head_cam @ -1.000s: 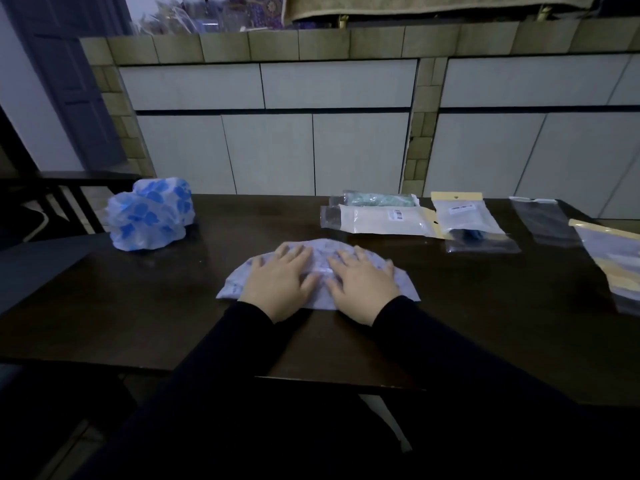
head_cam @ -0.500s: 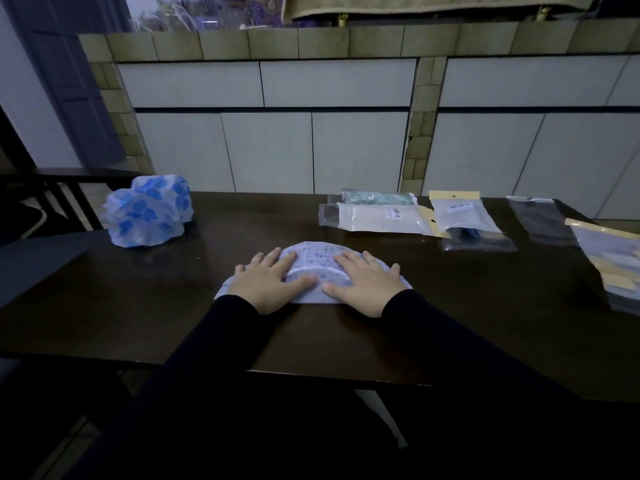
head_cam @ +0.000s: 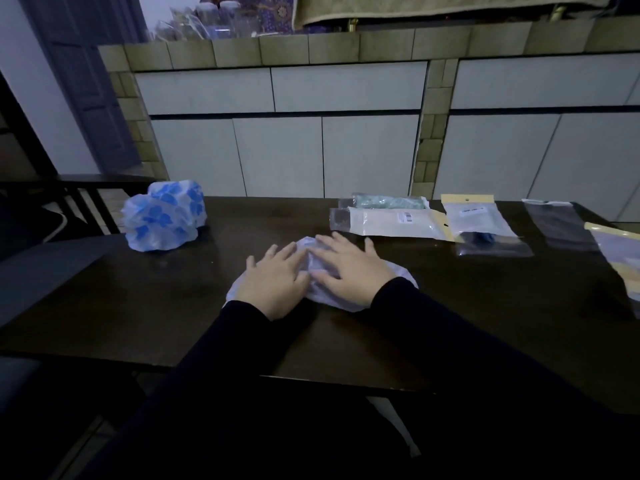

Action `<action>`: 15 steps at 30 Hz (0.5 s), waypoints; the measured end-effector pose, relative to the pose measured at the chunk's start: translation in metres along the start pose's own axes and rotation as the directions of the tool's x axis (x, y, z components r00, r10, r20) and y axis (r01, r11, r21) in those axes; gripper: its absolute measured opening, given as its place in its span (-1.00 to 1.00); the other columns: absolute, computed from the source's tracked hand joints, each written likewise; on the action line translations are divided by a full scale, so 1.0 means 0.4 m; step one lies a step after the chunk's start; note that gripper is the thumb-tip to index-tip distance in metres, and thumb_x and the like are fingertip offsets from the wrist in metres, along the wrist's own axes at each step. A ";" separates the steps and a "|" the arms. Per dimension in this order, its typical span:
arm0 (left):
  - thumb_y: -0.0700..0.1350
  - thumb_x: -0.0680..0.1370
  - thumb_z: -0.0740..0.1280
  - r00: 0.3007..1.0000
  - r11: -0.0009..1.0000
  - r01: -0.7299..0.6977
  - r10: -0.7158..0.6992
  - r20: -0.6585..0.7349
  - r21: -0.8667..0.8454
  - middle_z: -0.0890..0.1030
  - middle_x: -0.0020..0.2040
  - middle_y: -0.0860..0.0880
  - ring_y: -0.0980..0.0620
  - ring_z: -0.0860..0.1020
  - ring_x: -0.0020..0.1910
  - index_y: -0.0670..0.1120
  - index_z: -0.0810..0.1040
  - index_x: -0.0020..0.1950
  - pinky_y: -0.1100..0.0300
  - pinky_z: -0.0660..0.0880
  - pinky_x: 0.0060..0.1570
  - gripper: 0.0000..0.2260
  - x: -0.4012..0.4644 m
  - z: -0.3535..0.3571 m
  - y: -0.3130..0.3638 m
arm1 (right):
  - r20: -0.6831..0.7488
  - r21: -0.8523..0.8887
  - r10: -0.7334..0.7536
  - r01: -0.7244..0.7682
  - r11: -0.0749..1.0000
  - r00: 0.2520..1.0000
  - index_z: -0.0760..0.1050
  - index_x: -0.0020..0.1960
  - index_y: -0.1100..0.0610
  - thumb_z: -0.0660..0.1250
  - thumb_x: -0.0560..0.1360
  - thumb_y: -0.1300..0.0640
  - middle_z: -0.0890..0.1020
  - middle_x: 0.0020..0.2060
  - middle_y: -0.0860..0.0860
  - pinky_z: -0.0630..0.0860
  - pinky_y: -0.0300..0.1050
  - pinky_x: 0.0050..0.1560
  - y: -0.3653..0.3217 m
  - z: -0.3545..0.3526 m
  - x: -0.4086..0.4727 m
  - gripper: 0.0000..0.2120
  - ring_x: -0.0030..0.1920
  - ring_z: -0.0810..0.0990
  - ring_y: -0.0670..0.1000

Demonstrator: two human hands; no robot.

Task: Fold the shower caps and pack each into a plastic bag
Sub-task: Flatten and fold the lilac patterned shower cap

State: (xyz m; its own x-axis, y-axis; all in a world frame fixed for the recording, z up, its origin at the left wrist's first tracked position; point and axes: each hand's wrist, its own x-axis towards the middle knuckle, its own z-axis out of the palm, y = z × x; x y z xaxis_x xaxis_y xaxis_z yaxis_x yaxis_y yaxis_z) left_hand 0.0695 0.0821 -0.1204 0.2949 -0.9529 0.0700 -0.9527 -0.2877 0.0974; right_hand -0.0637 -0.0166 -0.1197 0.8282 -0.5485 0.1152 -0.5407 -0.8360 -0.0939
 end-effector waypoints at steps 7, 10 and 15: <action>0.16 0.65 -0.10 0.988 0.994 0.063 -0.050 0.144 -0.087 -0.10 0.59 0.00 -0.08 -0.10 0.55 0.14 -0.02 0.57 -0.11 -0.07 0.46 -0.53 0.010 0.043 -0.044 | 0.205 0.197 0.119 -0.160 0.967 0.971 0.02 0.56 -0.05 -0.17 0.67 -0.09 0.02 0.55 -0.12 -0.12 0.19 0.47 0.037 0.024 0.018 -0.53 0.54 -0.05 -0.08; 0.00 0.66 0.04 0.994 0.942 0.107 -0.101 0.033 -0.319 0.09 0.57 -0.09 -0.05 0.05 0.54 0.07 0.26 0.51 0.11 0.03 0.46 -0.61 0.001 0.040 -0.068 | 0.115 0.199 0.136 -0.157 0.967 0.984 0.13 0.53 -0.07 -0.11 0.67 -0.06 0.12 0.54 -0.10 -0.04 0.11 0.48 0.038 0.034 0.006 -0.56 0.52 0.06 -0.06; 0.09 0.57 0.20 0.982 0.969 0.172 -0.182 -0.046 -0.178 0.42 0.31 -0.11 -0.14 0.38 0.28 0.18 0.49 0.33 0.11 0.27 0.32 -0.67 -0.011 0.018 -0.070 | -0.029 0.192 0.142 -0.134 0.972 0.989 0.31 0.44 -0.09 0.08 0.63 -0.05 0.23 0.49 -0.04 0.03 0.05 0.46 0.036 0.032 -0.009 -0.61 0.48 0.16 0.01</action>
State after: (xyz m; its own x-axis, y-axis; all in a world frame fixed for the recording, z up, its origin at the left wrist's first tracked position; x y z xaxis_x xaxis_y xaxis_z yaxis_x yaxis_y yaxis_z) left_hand 0.0945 0.0936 -0.1308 0.4669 -0.8790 0.0967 -0.8596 -0.4254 0.2830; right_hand -0.0725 -0.0266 -0.1340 0.7386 -0.6616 0.1292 -0.6080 -0.7366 -0.2962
